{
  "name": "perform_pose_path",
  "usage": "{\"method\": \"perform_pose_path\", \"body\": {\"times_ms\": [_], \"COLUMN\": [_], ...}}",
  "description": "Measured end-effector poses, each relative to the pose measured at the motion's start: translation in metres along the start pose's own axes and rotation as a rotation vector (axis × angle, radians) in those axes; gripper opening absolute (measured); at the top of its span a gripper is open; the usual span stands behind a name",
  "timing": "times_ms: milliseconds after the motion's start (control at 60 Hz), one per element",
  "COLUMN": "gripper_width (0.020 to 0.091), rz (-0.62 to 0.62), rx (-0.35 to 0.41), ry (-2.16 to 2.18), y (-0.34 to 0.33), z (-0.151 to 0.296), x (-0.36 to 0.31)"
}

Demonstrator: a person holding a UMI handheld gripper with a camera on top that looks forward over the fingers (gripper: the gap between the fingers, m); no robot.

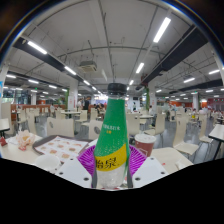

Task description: Pour water

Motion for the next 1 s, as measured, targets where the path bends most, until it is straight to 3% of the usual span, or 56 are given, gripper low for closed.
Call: {"method": "perform_pose_path", "body": {"times_ms": [133, 350, 633, 783, 883, 1000], "gripper_width": [0.0398, 0.0398, 0.0406, 0.0556, 0.0861, 0.0849], "rz": [0.039, 0.079, 0.09, 0.087, 0.051, 0.001], "rx": [-0.077, -0.122, -0.121, -0.118, -0.171, -0.187], "ry": [0.018, -0.051, -0.073, -0.081, -0.097, -0.092], "y": [0.006, -0.001, -0.006, -0.008, -0.017, -0.048], "z": [-0.045, -0.063, -0.067, -0.067, -0.074, -0.073], "x": [-0.003, 0.003, 0.0, 0.001, 0.013, 0.027]}}
Point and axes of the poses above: the point between the fingertips, and its own axes, seen from behind it with the camera up: x to the right, z up, y forward, the way the camera looks, the point moved 2 cm from there along -y, backward, against the way the camera looks, and after that the axes turned 10 degrees about -z, right-handed, at the moved point
